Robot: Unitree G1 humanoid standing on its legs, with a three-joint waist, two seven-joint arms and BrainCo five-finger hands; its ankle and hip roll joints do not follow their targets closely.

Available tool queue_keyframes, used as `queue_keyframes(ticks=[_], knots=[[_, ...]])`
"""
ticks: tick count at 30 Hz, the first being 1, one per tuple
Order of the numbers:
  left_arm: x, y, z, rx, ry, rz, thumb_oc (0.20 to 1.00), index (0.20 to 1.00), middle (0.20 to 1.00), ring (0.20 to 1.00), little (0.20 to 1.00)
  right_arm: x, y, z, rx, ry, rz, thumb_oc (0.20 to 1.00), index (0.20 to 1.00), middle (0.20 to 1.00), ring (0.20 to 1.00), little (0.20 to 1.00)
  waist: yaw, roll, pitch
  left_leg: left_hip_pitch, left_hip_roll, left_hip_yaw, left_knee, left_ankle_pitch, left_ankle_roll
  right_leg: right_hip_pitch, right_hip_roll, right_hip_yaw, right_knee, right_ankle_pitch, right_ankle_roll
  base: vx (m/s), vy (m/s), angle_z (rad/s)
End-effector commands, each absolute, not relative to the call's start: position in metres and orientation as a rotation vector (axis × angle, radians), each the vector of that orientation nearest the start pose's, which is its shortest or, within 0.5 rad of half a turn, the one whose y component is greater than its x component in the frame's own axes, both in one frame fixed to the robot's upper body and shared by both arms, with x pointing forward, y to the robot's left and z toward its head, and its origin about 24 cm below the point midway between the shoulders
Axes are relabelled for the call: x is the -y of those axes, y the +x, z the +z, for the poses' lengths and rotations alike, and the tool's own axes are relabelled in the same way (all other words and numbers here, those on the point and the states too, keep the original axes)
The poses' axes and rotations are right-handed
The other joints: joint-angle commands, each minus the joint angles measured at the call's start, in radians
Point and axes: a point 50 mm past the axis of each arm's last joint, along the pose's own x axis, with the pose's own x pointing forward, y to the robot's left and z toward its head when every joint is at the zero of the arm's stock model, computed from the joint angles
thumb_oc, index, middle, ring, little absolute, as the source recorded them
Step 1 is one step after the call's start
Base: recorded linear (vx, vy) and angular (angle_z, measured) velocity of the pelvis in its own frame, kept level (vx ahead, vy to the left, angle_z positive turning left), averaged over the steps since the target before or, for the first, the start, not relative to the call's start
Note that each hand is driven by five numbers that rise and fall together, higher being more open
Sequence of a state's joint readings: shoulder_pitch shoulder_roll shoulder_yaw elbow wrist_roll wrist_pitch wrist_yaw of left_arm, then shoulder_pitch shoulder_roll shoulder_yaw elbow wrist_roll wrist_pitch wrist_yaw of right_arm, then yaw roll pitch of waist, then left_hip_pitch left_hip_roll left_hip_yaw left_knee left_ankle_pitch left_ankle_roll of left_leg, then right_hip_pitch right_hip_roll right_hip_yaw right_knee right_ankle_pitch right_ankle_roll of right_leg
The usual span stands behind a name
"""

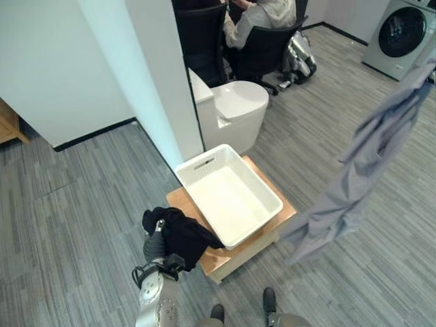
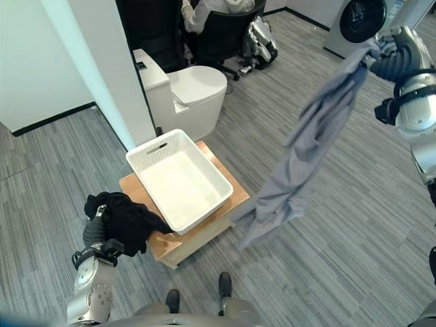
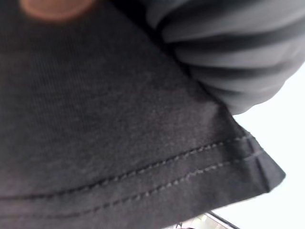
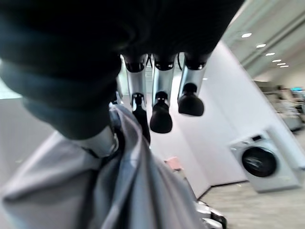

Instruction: Pick up bed clothes into laundry basket.

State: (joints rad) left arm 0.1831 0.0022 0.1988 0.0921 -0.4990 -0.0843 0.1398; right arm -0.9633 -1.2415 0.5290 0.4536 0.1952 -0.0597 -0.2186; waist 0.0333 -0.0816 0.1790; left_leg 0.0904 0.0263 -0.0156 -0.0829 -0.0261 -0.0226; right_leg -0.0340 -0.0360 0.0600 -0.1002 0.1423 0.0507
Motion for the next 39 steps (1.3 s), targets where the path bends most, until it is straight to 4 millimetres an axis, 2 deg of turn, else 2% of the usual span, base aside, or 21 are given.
queue_keyframes(ticks=[1,2,6,8,11,12,13,15,18,20,22,23,25,28,31,32,33,34,35,39], knots=[[-0.235,0.195,0.011,-0.006,-0.396,0.469,0.200,0.200,0.200,0.200,0.200,0.319,0.316,0.359,0.540,-1.208,-0.478,0.200,0.200,0.200,0.200,0.200,0.012,-0.012,-0.060,-0.074,0.024,-0.023,-0.004,0.019,-0.005,0.040,-0.056,0.017,0.020,-0.023,0.040,-0.01,0.067,0.00],[-0.236,0.195,0.011,-0.007,-0.387,0.477,0.200,0.200,0.200,0.200,0.200,0.306,0.317,0.375,0.602,-1.241,-0.472,0.200,0.200,0.200,0.200,0.200,0.014,-0.022,-0.056,-0.074,0.022,-0.021,-0.004,0.017,-0.004,0.038,-0.055,0.021,0.021,-0.018,0.043,-0.01,0.058,-0.06],[-0.238,0.196,0.012,-0.006,-0.372,0.490,0.200,0.200,0.200,0.200,0.200,0.272,0.319,0.398,0.701,-1.343,-0.404,0.200,0.200,0.200,0.200,0.200,0.016,-0.036,-0.058,-0.072,0.019,-0.017,-0.004,0.014,-0.001,0.038,-0.056,0.024,0.020,-0.014,0.046,0.00,0.048,-0.11],[-0.239,0.196,0.013,-0.005,-0.351,0.492,0.200,0.200,0.200,0.200,0.200,0.254,0.316,0.430,0.766,-1.452,-0.432,0.200,0.200,0.200,0.200,0.200,0.015,-0.053,-0.065,-0.068,0.017,-0.014,-0.004,0.011,-0.001,0.039,-0.057,0.026,0.021,-0.010,0.048,0.00,0.057,-0.05],[-0.236,0.197,0.013,-0.003,-0.361,0.498,0.200,0.200,0.200,0.200,0.200,0.235,0.311,0.458,0.848,-1.512,-0.472,0.200,0.200,0.200,0.200,0.200,0.013,-0.056,-0.068,-0.065,0.015,-0.014,-0.004,0.008,0.000,0.040,-0.057,0.027,0.021,-0.005,0.049,0.00,0.028,-0.02],[-0.246,0.195,0.015,0.007,-0.325,0.522,0.200,0.200,0.200,0.200,0.200,0.221,0.303,0.479,0.949,-1.495,-0.527,0.200,0.200,0.200,0.200,0.200,0.004,-0.101,-0.079,-0.063,0.014,-0.017,-0.004,0.006,0.001,0.042,-0.056,0.028,0.021,-0.004,0.049,0.02,0.043,-0.08],[-0.253,0.192,0.014,0.003,-0.305,0.550,0.200,0.200,0.200,0.200,0.200,0.215,0.298,0.494,1.000,-1.470,-0.575,0.200,0.200,0.200,0.200,0.200,-0.006,-0.128,-0.087,-0.062,0.014,-0.017,-0.004,0.004,0.002,0.044,-0.055,0.028,0.020,-0.005,0.050,0.01,0.047,-0.16],[-0.274,0.185,0.018,0.017,-0.244,0.615,0.200,0.200,0.200,0.200,0.200,0.219,0.291,0.512,1.012,-1.462,-0.679,0.200,0.200,0.200,0.200,0.200,-0.038,-0.201,-0.112,-0.060,0.013,-0.016,-0.004,0.001,0.002,0.047,-0.054,0.031,0.021,-0.004,0.049,0.01,0.034,-0.03],[-0.282,0.178,0.018,0.020,-0.232,0.661,0.200,0.200,0.200,0.200,0.200,0.219,0.291,0.518,1.012,-1.462,-0.715,0.200,0.200,0.200,0.200,0.200,-0.061,-0.233,-0.128,-0.054,0.010,-0.018,-0.004,-0.003,0.004,0.051,-0.055,0.034,0.022,-0.003,0.048,0.01,0.022,-0.01],[-0.289,0.176,0.019,0.021,-0.209,0.690,0.200,0.200,0.200,0.200,0.200,0.209,0.292,0.519,1.034,-1.480,-0.697,0.200,0.200,0.200,0.200,0.200,-0.072,-0.250,-0.138,-0.050,0.010,-0.018,-0.004,-0.005,0.005,0.053,-0.055,0.035,0.023,-0.002,0.048,0.00,0.010,0.02],[-0.293,0.175,0.018,0.019,-0.198,0.706,0.200,0.200,0.200,0.200,0.200,0.182,0.291,0.522,1.111,-1.492,-0.624,0.200,0.200,0.200,0.200,0.200,-0.082,-0.265,-0.146,-0.045,0.010,-0.016,-0.004,-0.005,0.005,0.056,-0.052,0.033,0.021,-0.002,0.048,0.00,0.003,-0.03],[-0.295,0.175,0.019,0.021,-0.192,0.710,0.200,0.200,0.200,0.200,0.200,0.177,0.291,0.521,1.119,-1.505,-0.604,0.200,0.200,0.200,0.200,0.200,-0.088,-0.273,-0.149,-0.044,0.010,-0.015,-0.004,-0.006,0.005,0.058,-0.052,0.033,0.020,-0.002,0.048,0.00,0.000,0.00],[-0.297,0.176,0.021,0.028,-0.182,0.709,0.200,0.200,0.200,0.200,0.200,0.180,0.293,0.519,1.100,-1.510,-0.603,0.200,0.200,0.200,0.200,0.200,-0.091,-0.285,-0.151,-0.043,0.010,-0.015,-0.004,-0.007,0.005,0.060,-0.052,0.033,0.020,0.000,0.049,-0.02,0.003,0.06],[-0.294,0.178,0.020,0.021,-0.193,0.689,0.200,0.200,0.200,0.200,0.200,0.183,0.302,0.507,1.052,-1.547,-0.557,0.200,0.200,0.200,0.200,0.200,-0.078,-0.288,-0.138,-0.043,0.010,-0.011,-0.004,-0.004,0.004,0.060,-0.052,0.037,0.023,0.004,0.050,-0.04,0.013,0.02],[-0.298,0.172,0.013,-0.021,-0.181,0.700,0.200,0.200,0.200,0.200,0.200,0.181,0.308,0.494,1.027,-1.595,-0.508,0.200,0.200,0.200,0.200,0.200,-0.063,-0.283,-0.125,-0.043,0.009,-0.009,-0.004,-0.003,0.003,0.057,-0.051,0.039,0.023,0.008,0.049,-0.02,0.010,-0.06],[-0.305,0.165,0.008,-0.054,-0.161,0.728,0.200,0.200,0.200,0.200,0.200,0.170,0.308,0.490,1.056,-1.640,-0.474,0.200,0.200,0.200,0.200,0.200,-0.063,-0.285,-0.123,-0.044,0.008,-0.008,-0.004,-0.003,0.004,0.056,-0.052,0.040,0.021,0.008,0.049,-0.01,0.006,-0.05],[-0.317,0.159,0.010,-0.060,-0.115,0.752,0.200,0.200,0.200,0.200,0.200,0.162,0.305,0.490,1.082,-1.708,-0.481,0.200,0.200,0.200,0.200,0.200,-0.075,-0.305,-0.128,-0.043,0.009,-0.007,-0.004,-0.005,0.004,0.056,-0.051,0.040,0.020,0.008,0.049,0.00,0.000,0.00],[-0.323,0.154,0.006,-0.096,-0.078,0.771,0.200,0.200,0.200,0.200,0.200,0.152,0.300,0.491,1.135,-1.701,-0.454,0.200,0.200,0.200,0.200,0.200,-0.076,-0.290,-0.123,-0.047,0.006,-0.009,-0.004,-0.002,0.003,0.054,-0.055,0.039,0.020,0.006,0.050,0.00,0.012,-0.05],[-0.326,0.151,0.004,-0.117,-0.056,0.776,0.200,0.200,0.200,0.200,0.200,0.146,0.296,0.499,1.161,-1.691,-0.487,0.200,0.200,0.200,0.200,0.200,-0.083,-0.289,-0.124,-0.045,0.004,-0.009,-0.004,-0.002,0.005,0.056,-0.056,0.038,0.020,0.005,0.050,-0.01,0.014,-0.08],[-0.330,0.146,0.004,-0.118,-0.063,0.790,0.200,0.200,0.200,0.200,0.200,0.145,0.300,0.512,1.128,-1.681,-0.553,0.200,0.200,0.200,0.200,0.200,-0.112,-0.306,-0.141,-0.047,0.001,-0.012,-0.004,-0.002,0.006,0.062,-0.060,0.037,0.018,0.004,0.050,-0.01,0.008,0.01]])
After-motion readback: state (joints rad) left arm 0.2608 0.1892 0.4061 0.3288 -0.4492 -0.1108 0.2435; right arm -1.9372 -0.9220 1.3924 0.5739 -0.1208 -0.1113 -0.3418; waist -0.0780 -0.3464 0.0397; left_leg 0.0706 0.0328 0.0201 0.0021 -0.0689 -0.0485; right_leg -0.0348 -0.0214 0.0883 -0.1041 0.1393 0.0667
